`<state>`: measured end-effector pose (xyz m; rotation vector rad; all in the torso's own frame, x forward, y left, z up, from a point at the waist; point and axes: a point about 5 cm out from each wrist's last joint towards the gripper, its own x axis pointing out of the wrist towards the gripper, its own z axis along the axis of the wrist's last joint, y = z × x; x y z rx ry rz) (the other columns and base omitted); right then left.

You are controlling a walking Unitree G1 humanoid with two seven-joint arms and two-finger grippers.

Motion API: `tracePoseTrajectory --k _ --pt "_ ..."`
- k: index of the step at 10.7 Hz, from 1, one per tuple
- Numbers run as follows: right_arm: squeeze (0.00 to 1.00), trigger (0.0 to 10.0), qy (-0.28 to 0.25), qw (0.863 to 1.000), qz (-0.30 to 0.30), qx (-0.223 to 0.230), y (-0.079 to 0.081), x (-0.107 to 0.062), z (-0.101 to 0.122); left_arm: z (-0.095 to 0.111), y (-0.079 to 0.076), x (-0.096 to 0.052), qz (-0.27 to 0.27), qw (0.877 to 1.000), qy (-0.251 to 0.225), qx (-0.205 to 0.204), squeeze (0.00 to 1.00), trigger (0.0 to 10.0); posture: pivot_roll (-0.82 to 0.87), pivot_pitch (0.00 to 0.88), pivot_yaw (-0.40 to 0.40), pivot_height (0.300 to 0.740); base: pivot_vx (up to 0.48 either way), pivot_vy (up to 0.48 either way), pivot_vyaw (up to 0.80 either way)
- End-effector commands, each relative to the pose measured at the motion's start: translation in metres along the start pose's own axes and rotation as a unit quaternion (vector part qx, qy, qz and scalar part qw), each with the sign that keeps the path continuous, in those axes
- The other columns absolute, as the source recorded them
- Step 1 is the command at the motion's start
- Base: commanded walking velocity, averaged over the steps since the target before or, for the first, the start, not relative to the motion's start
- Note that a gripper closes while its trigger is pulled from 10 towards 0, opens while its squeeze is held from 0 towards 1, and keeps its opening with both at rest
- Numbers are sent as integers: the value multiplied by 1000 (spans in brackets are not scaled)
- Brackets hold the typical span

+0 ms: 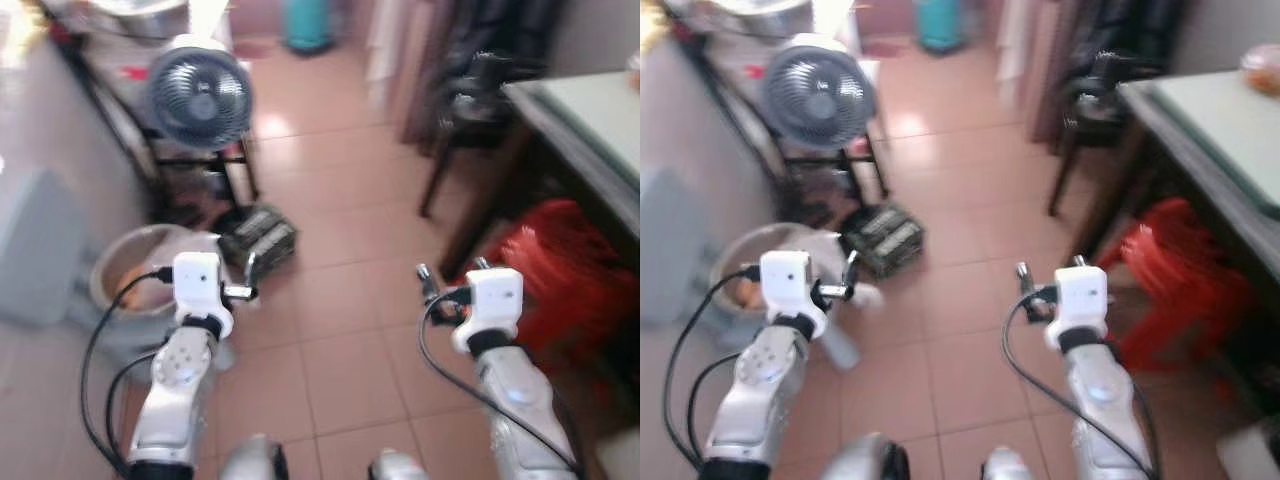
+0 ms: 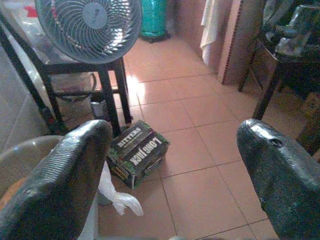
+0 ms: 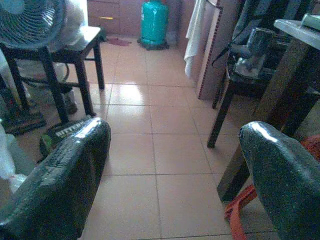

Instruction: Setting the table

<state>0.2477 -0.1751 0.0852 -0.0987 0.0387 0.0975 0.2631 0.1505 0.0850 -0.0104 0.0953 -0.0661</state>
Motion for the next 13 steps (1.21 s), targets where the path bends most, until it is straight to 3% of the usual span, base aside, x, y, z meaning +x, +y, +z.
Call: tracePoseTrajectory --k 1,13 --pt "0 10000 -1 1000 -9 -1 -5 -3 2 -2 0 0 4 1000 7 0 0 10000 -70 102 43 740 0 330 -800" --pt "0 10000 -4 1000 -2 2 -1 5 4 1 1 2 -3 1000 -6 -1 0 10000 -56 91 42 740 0 57 -800"
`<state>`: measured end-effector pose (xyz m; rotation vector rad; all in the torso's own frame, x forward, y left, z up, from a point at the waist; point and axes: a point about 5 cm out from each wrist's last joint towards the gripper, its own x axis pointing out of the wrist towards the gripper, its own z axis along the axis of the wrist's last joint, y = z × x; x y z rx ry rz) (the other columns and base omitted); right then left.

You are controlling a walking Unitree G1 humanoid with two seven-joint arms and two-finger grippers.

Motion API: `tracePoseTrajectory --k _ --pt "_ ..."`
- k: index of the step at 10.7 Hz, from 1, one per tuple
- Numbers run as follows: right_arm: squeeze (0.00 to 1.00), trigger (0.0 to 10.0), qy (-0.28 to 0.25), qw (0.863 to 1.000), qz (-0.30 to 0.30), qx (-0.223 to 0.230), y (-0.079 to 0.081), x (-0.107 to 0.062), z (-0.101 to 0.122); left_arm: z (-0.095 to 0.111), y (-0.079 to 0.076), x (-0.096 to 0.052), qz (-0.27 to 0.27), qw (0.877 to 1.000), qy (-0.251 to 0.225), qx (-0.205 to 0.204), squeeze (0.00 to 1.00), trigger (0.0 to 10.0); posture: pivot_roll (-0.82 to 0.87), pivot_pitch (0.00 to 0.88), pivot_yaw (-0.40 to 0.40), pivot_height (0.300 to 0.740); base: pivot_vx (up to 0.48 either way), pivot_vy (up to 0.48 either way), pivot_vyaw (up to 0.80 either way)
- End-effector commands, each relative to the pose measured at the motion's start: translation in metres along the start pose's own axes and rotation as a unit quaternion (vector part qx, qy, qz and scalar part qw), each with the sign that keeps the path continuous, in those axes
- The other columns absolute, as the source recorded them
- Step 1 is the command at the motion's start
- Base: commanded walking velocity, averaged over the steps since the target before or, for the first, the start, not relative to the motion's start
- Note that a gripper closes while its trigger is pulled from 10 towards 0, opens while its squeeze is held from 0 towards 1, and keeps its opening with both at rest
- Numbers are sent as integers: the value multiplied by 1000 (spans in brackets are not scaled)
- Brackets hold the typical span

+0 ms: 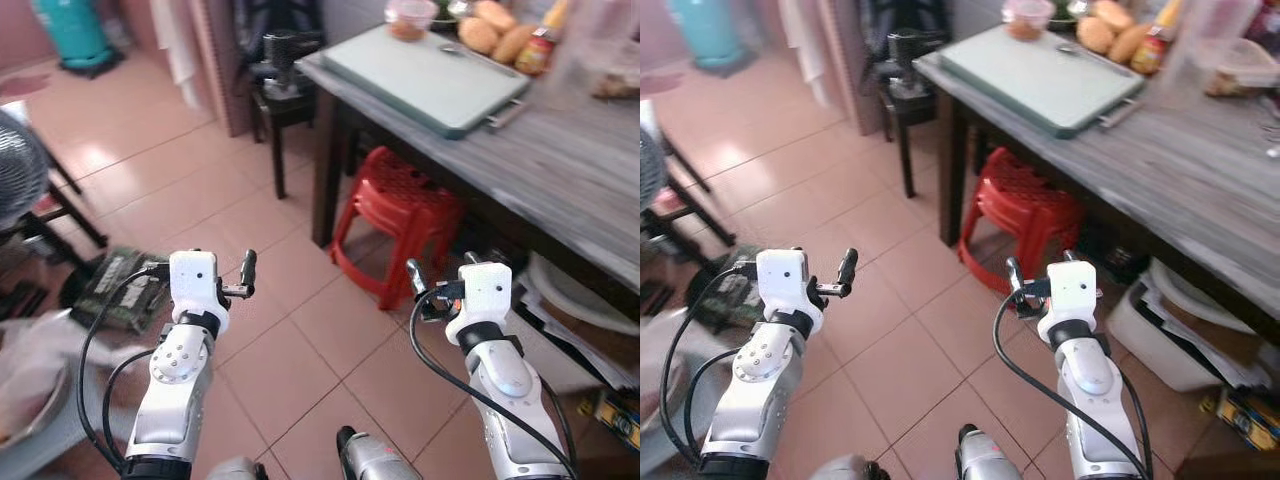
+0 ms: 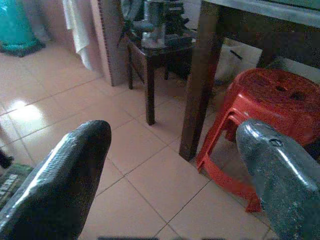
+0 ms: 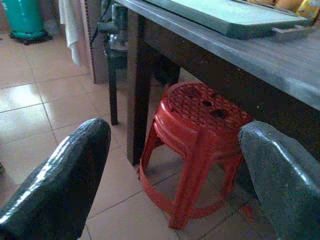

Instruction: Setting the table

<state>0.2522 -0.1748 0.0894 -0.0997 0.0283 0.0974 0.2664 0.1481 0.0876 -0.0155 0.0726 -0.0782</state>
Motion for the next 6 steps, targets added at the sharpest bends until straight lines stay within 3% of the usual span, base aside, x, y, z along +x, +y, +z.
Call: tracePoseTrajectory --k 1,6 --pt "0 10000 1 1000 -3 4 0 0 -1 -1 3 0 0 1000 2 3 0 10000 -58 89 47 740 0 405 -800" --pt "0 10000 3 1000 -5 5 1 -2 -2 -1 3 -1 0 1000 4 5 0 10000 -58 99 51 740 0 340 -800"
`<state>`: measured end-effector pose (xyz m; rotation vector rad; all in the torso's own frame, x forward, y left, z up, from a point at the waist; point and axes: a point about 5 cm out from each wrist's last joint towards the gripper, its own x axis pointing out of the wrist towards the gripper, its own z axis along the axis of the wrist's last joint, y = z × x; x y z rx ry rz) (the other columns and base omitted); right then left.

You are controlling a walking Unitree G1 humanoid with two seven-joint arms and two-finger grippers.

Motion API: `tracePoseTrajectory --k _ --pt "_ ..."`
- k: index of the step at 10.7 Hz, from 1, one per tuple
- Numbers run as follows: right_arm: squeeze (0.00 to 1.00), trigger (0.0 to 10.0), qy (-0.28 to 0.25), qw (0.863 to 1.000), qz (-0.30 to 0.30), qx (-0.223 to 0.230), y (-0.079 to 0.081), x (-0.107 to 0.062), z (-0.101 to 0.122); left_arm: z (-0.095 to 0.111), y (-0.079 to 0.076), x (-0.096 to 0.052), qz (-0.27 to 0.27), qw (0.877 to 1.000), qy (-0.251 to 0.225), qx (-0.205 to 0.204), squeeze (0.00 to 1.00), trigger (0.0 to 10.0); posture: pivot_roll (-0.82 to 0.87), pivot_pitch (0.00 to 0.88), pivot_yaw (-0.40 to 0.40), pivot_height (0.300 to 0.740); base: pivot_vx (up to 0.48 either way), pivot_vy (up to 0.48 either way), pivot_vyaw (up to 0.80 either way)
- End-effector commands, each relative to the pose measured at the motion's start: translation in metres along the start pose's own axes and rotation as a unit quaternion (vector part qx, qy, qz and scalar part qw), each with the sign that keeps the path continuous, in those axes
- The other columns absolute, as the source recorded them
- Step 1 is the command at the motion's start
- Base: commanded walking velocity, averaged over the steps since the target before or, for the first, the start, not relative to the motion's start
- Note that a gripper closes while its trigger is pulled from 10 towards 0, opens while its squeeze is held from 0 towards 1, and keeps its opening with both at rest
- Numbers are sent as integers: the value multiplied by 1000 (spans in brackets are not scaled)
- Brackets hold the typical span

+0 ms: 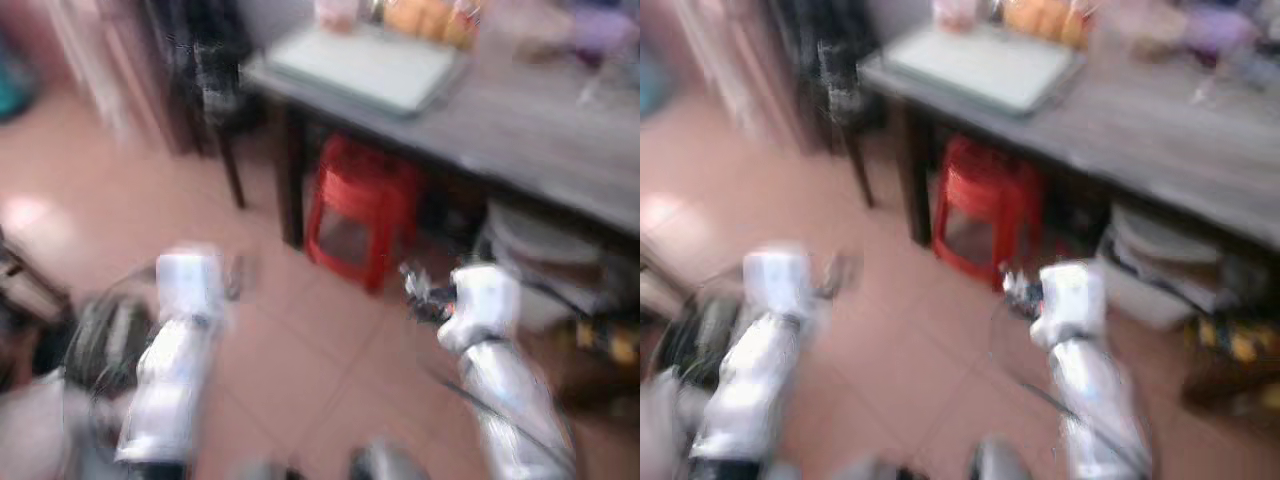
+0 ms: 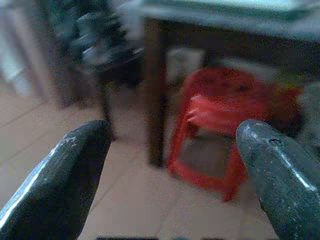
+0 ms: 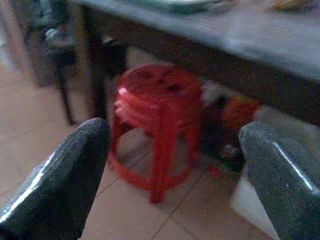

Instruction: Setting the table

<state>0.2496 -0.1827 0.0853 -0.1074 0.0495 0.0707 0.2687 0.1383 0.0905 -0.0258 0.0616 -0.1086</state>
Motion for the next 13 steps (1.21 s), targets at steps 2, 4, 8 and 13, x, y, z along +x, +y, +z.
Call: tracePoseTrajectory --k 2,4,8,13 --pt "0 10000 -8 1000 7 8 8 1 3 -3 13 -4 16 1000 8 10 0 10000 -57 100 50 740 0 0 -800" --pt "0 10000 -9 1000 7 8 8 1 3 1 9 -6 9 1000 -9 9 0 10000 -58 100 49 740 0 0 -800" --pt "0 10000 -9 1000 8 8 7 2 3 0 7 -7 1 1000 -8 -18 0 10000 -59 99 48 740 0 0 -755" --pt "0 10000 -16 1000 5 9 7 0 5 -1 7 -10 -4 1000 -4 -4 0 10000 -57 101 50 740 0 0 -116"
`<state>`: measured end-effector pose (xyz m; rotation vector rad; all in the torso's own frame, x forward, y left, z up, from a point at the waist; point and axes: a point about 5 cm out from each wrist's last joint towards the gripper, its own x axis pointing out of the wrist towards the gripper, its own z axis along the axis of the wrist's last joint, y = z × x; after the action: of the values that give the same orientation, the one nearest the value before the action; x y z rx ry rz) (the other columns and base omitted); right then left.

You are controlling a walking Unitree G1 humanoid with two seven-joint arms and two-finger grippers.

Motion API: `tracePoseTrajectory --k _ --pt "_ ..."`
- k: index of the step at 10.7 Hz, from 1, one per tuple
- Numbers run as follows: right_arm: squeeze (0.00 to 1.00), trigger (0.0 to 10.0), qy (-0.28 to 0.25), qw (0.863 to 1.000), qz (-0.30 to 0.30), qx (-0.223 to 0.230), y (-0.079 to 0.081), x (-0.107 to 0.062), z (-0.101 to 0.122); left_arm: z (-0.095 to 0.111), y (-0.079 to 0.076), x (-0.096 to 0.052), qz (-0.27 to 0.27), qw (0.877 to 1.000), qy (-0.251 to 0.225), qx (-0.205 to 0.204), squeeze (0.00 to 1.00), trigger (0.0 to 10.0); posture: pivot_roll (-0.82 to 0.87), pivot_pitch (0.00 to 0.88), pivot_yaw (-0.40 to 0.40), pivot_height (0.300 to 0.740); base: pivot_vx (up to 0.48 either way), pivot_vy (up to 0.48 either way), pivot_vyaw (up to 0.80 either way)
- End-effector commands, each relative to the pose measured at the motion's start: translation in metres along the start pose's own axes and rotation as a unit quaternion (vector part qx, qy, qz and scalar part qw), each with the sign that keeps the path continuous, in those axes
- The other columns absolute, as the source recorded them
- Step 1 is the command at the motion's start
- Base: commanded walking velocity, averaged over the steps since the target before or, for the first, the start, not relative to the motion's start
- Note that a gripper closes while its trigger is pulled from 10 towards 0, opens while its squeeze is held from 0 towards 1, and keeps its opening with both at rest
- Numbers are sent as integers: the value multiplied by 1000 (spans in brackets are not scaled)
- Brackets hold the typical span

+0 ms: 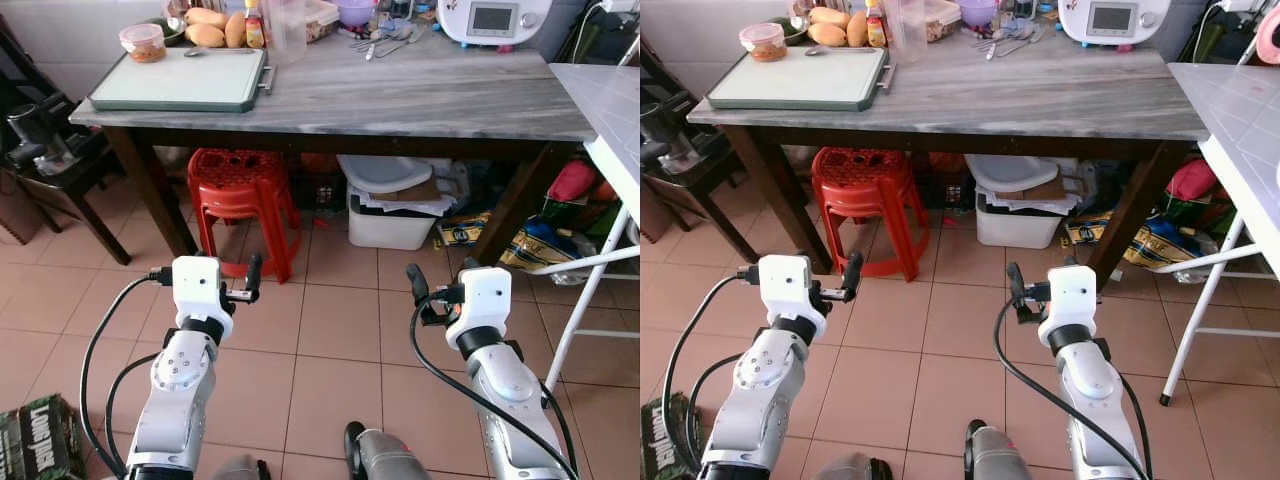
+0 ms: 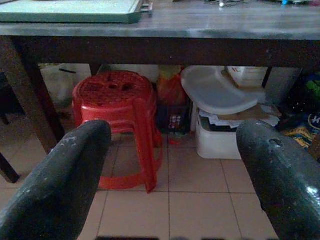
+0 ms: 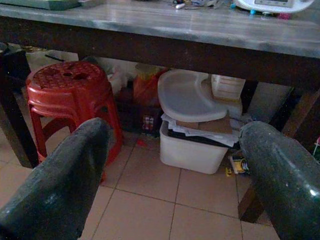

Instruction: Setting the table

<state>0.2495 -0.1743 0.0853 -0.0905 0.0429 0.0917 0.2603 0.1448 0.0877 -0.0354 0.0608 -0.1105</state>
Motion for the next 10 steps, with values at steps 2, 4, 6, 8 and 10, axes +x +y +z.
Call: tracePoseTrajectory --k 2,4,6,8,10 --pt "0 10000 -12 1000 -7 4 0 -2 4 3 2 -2 -1 1000 -3 1 0 10000 -54 101 53 740 0 -255 0" --pt "0 10000 -11 1000 -7 6 1 -2 3 2 1 -4 -1 1000 0 0 0 10000 -52 97 54 740 0 -259 0" --pt "0 10000 -8 1000 -5 2 1 -2 1 1 0 -4 -3 1000 3 -2 0 10000 -54 87 52 740 0 -253 0" --pt "0 10000 -1 1000 -5 3 0 -5 -3 -3 0 -7 1 1000 9 -6 0 10000 -55 65 48 740 0 -244 0" --pt "0 10000 -4 1000 -13 4 -3 -4 -1 -6 -2 -11 9 1000 14 -10 0 10000 -47 54 41 740 0 -120 0"
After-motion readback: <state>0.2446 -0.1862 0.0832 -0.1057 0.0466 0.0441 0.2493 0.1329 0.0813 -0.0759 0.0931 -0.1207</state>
